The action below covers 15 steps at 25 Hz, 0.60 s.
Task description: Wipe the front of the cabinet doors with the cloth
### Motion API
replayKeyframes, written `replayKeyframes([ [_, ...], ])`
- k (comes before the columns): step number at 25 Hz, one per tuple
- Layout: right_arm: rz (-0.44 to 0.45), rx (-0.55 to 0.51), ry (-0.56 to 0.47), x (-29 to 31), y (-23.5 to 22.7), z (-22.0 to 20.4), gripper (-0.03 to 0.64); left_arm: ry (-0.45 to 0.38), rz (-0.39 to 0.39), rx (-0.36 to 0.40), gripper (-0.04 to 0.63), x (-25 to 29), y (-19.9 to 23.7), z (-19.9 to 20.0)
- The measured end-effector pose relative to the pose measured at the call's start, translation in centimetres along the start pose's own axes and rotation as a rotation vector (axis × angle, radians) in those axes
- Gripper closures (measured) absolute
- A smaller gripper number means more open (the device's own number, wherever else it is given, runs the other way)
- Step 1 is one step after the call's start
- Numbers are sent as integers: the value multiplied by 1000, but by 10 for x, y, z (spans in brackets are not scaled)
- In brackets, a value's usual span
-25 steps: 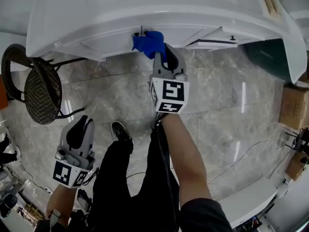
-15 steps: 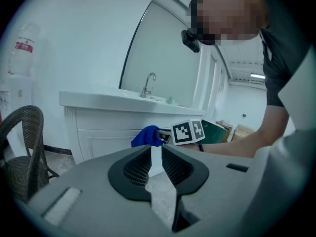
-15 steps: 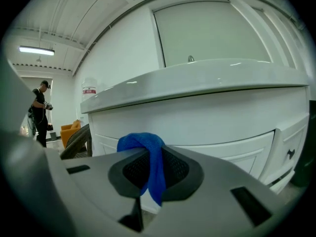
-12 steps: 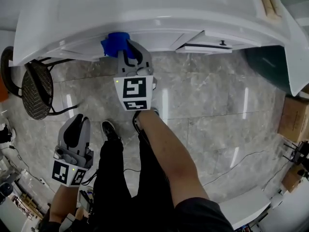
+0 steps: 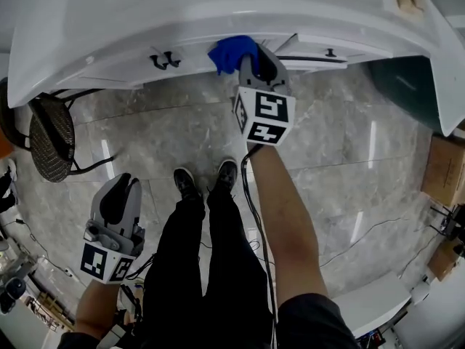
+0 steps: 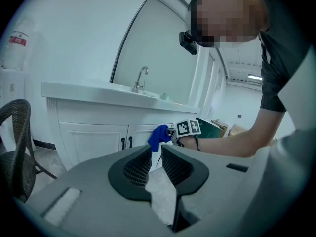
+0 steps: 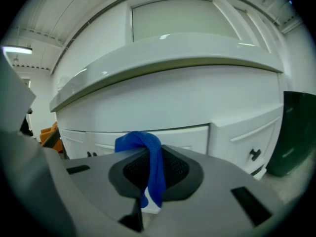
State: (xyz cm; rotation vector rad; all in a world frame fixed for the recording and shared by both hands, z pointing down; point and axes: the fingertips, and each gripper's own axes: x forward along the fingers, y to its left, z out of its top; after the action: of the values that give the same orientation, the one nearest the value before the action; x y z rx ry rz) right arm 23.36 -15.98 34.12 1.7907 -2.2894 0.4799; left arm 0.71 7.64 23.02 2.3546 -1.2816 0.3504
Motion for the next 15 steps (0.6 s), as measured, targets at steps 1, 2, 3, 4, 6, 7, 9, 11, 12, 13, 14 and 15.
replayKeyframes([
  [1, -35, 4, 2, -3, -19, -1, 581, 5, -6, -4, 528, 2, 2, -4],
  [2, -74, 9, 4, -7, -38, -1, 581, 7, -12, -7, 528, 3, 4, -6],
  [3, -116, 15, 4, -11, -56, -1, 581, 7, -20, -11, 528, 4, 6, -7],
  [4, -158, 21, 5, -16, -73, 0, 580, 5, -28, -14, 528, 5, 8, -7],
  [6, -222, 26, 9, -26, -94, 0, 581, 1, -46, -22, 528, 1, 13, -5],
  [7, -239, 23, 13, -29, -97, -1, 581, 0, -54, -24, 528, -2, 15, -4],
  [9, -248, 14, 26, -29, -89, -4, 581, -1, -70, -22, 528, -6, 22, 1],
  [11, -225, 12, 38, -20, -67, -11, 581, -3, -80, -12, 528, -8, 31, 6],
  [12, -205, 14, 40, -14, -52, -15, 581, -2, -79, -10, 528, -8, 36, 6],
  [13, -180, 20, 42, -6, -35, -20, 581, 1, -75, -12, 528, -9, 40, 5],
  [14, -152, 31, 43, 3, -17, -24, 581, 6, -67, -19, 528, -9, 45, 3],
  [15, -122, 49, 45, 11, 2, -29, 581, 13, -55, -32, 528, -8, 49, -1],
])
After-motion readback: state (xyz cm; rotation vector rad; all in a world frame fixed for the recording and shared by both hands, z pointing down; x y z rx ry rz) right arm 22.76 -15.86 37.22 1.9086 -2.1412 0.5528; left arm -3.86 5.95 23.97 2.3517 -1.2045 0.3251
